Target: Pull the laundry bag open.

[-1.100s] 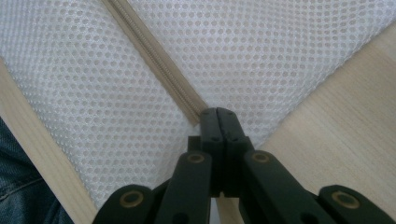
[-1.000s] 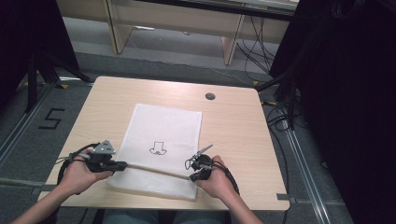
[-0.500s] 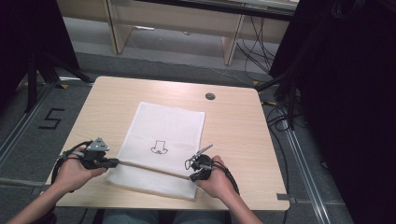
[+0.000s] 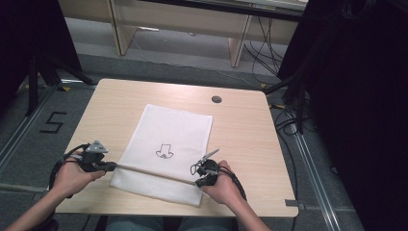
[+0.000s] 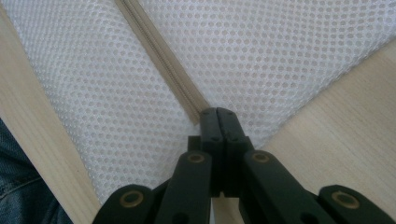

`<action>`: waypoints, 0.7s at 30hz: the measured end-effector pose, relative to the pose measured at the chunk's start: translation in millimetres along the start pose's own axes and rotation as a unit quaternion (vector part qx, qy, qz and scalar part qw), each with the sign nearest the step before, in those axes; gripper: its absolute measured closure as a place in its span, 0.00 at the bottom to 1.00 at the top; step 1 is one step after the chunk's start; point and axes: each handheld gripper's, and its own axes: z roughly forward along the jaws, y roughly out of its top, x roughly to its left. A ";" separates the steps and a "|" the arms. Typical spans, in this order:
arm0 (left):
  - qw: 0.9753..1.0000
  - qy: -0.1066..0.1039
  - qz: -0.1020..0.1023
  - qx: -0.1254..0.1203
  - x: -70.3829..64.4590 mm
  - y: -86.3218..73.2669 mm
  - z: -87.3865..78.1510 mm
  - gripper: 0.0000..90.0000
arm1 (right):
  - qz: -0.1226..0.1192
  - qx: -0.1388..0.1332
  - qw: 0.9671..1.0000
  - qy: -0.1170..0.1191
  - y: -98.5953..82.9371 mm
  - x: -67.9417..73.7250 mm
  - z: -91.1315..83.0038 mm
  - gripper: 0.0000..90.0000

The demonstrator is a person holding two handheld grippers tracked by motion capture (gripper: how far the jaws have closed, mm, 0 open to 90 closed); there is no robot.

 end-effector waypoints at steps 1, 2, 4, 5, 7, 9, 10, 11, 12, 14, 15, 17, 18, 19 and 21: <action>1.000 -0.001 -0.007 -0.004 0.6 -0.6 0.3 0.97 | -0.001 -0.001 1.000 0.000 0.0 -0.1 0.1 1.00; 1.000 0.004 -0.013 -0.006 1.0 -1.0 1.0 0.97 | 0.012 0.007 1.000 -0.002 0.0 1.5 -0.7 1.00; 1.000 0.005 -0.009 -0.001 0.8 -0.9 0.7 0.97 | 0.008 0.003 1.000 -0.001 0.1 1.0 -0.2 1.00; 1.000 0.003 -0.009 0.000 0.9 -1.0 2.0 0.97 | -0.006 -0.003 1.000 0.001 0.4 -0.5 0.5 1.00; 1.000 -0.001 0.000 0.005 1.7 -2.0 2.3 0.97 | 0.003 0.002 1.000 0.001 0.3 0.2 0.2 1.00; 1.000 -0.009 0.000 0.008 1.6 -2.8 3.0 0.97 | 0.004 0.000 1.000 0.000 0.2 0.2 0.2 1.00; 1.000 -0.007 0.009 0.003 0.7 -4.0 4.9 0.97 | 0.008 0.004 1.000 0.000 0.2 0.9 -0.2 1.00; 1.000 -0.011 0.006 0.009 0.4 -4.4 4.9 0.97 | 0.000 0.001 1.000 0.000 0.4 0.0 0.4 1.00; 1.000 -0.011 0.012 0.010 0.0 -4.3 4.8 0.96 | 0.000 -0.002 1.000 -0.001 0.1 0.7 0.2 1.00; 1.000 -0.012 0.014 0.007 -1.7 -4.4 6.4 0.96 | -0.014 -0.009 1.000 -0.003 -0.5 0.0 1.0 1.00; 1.000 -0.020 0.018 0.013 -1.4 -4.4 6.8 0.93 | -0.003 -0.008 1.000 -0.007 -1.5 2.1 0.3 1.00; 0.999 -0.029 0.013 0.017 -3.9 -4.6 9.6 0.86 | -0.002 -0.013 1.000 -0.011 -3.6 3.5 0.2 1.00; 1.000 -0.025 0.013 0.014 -6.2 -4.3 10.7 0.82 | -0.007 -0.020 1.000 -0.012 -4.7 4.5 0.2 0.99; 1.000 -0.025 0.013 0.013 -7.2 -3.8 10.7 0.77 | -0.006 -0.027 0.999 -0.015 -6.3 5.7 -0.2 0.96; 0.999 -0.032 0.007 -0.007 -10.4 -1.6 8.0 0.69 | 0.013 -0.039 0.999 -0.004 -8.4 6.9 -2.1 0.80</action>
